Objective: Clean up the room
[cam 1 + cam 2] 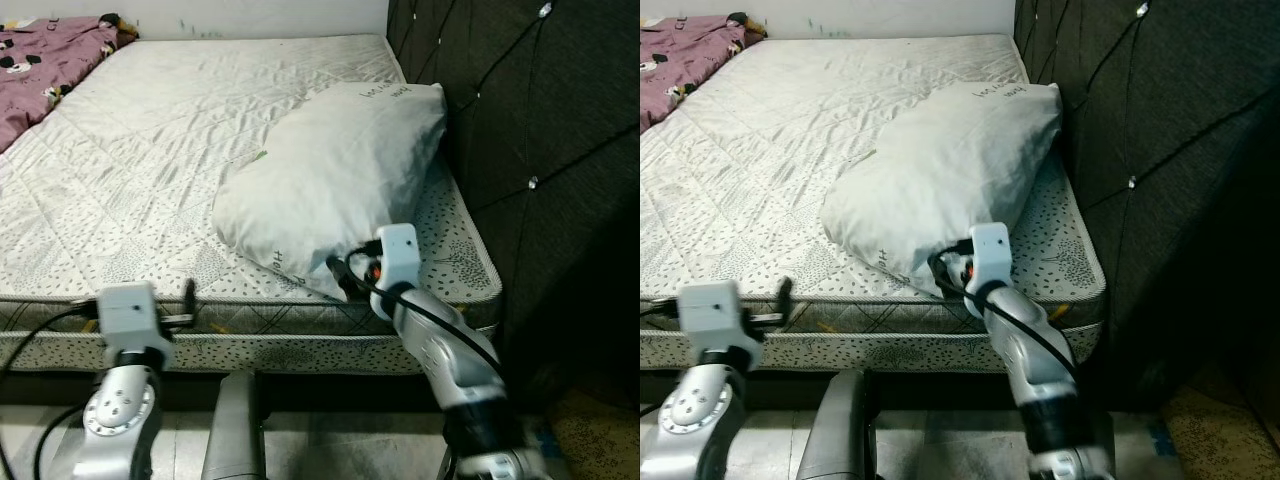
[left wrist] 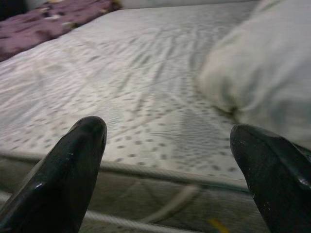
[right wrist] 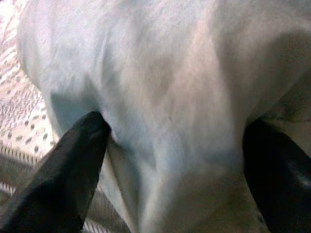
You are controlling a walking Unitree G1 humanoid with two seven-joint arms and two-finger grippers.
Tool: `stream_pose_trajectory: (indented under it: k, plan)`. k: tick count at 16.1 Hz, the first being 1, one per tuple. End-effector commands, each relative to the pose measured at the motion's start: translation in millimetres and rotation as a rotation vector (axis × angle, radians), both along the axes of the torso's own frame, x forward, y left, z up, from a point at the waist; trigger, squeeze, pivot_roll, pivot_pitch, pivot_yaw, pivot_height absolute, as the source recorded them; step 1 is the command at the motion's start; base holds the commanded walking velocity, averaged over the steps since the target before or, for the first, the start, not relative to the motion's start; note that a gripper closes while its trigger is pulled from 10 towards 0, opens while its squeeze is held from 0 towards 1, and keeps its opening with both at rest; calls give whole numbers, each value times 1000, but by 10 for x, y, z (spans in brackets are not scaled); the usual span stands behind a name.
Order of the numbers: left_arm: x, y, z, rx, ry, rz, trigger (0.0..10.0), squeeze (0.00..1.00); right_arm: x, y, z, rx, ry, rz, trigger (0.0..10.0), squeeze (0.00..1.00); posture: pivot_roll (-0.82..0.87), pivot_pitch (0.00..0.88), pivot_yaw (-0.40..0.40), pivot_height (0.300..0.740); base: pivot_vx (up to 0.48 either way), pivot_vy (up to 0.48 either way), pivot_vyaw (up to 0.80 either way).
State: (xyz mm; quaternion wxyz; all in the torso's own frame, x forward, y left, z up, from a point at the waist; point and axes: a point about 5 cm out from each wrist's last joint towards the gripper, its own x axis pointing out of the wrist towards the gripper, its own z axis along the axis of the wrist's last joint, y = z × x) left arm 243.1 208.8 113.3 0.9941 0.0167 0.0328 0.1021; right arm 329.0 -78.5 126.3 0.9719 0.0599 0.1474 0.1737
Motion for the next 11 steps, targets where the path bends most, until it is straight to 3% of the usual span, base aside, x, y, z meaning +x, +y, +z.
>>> stream_pose_trajectory:
  k: [1,4,8,11]
  plan:
    - [42,96,4,-10,8,50,10000,0,116,17,122,21,-65,-72,0,0,118,0,37,467,0,0,0]
    - [159,121,72,3,-19,45,10000,0,219,46,189,61,-109,-133,0,0,118,0,42,467,0,0,0]
    - [249,31,97,12,-35,15,10000,0,266,4,155,101,-104,-192,0,0,106,0,48,467,0,0,0]
    - [261,12,71,4,-32,11,10000,0,310,-50,162,106,-114,-212,0,0,88,0,53,467,0,0,0]
